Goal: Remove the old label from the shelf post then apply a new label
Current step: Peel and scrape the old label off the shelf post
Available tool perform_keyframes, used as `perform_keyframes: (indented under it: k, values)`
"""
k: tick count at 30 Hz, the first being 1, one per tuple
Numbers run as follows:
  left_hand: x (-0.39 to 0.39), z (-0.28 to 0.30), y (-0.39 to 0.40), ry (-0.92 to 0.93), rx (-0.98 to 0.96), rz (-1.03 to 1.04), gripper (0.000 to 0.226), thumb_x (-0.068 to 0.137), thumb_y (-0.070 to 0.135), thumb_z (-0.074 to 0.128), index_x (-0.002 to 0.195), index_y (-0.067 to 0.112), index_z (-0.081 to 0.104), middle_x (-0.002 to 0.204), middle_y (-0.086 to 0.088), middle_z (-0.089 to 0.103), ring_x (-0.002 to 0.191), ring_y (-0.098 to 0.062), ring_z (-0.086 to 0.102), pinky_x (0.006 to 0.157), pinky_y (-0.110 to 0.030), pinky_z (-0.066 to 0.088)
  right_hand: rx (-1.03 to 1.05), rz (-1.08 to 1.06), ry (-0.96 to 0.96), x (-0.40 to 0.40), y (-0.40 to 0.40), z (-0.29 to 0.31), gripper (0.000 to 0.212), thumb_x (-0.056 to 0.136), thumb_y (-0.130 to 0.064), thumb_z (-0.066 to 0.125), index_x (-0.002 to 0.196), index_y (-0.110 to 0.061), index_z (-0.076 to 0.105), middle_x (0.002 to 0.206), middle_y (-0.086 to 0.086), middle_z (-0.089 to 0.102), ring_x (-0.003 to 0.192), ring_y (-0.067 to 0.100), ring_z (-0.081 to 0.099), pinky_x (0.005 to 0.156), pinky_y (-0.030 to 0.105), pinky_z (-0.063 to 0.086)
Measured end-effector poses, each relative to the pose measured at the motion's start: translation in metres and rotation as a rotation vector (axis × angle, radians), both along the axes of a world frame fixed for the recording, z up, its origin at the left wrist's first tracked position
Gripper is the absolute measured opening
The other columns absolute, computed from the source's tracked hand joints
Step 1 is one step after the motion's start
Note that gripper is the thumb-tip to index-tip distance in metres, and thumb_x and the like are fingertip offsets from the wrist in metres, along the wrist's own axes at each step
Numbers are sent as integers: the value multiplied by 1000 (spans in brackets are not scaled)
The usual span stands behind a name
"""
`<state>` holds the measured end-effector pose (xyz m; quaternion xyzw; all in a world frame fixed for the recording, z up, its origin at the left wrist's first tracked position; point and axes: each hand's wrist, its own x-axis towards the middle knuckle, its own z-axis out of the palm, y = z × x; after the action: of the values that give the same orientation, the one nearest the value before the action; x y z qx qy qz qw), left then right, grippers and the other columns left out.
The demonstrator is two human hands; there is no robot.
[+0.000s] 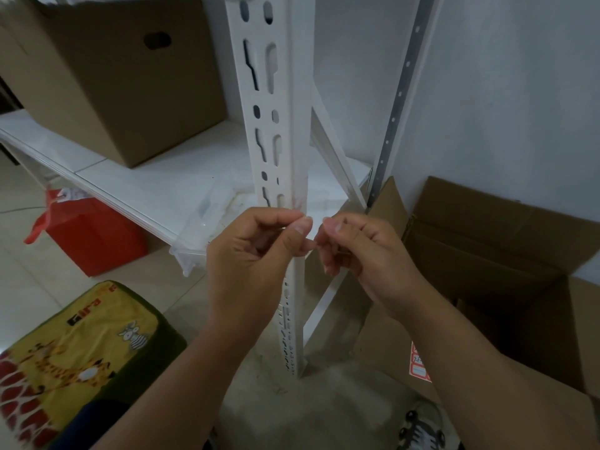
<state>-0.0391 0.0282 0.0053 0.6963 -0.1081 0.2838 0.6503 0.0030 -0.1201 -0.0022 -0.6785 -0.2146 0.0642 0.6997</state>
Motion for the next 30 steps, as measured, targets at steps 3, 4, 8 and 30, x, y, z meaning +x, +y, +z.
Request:
perform_keyframes:
  k: [3,4,8,30]
  values:
    - [1,-1,5,-34,53,62,8,84,17,68,81,13,62,70,-5,69,62,-11,68,62,-17,54,-11,-14,4,-1,1,1,44,88,-34,51,84,9,60,62,1,58,60,17,55,58,23,48]
    - [2,-2,7,-39,67,92,14,87,17,67,78,10,59,66,-5,67,59,-11,66,60,-16,53,-12,-22,5,-1,2,1,45,88,-35,52,83,8,61,62,1,59,60,17,55,58,24,49]
    - [15,-8,24,-1,184,231,39,96,29,52,64,5,55,51,-2,56,47,-9,56,52,-13,44,-67,-123,9,-4,8,4,57,84,-52,47,75,3,60,59,3,55,55,12,53,56,16,47]
    - [52,-10,2,209,-61,207,34,94,22,28,122,22,48,106,13,59,87,14,59,69,-6,47,-321,-278,-74,0,12,-13,21,97,-30,47,92,-24,66,79,-11,66,77,3,62,68,18,51]
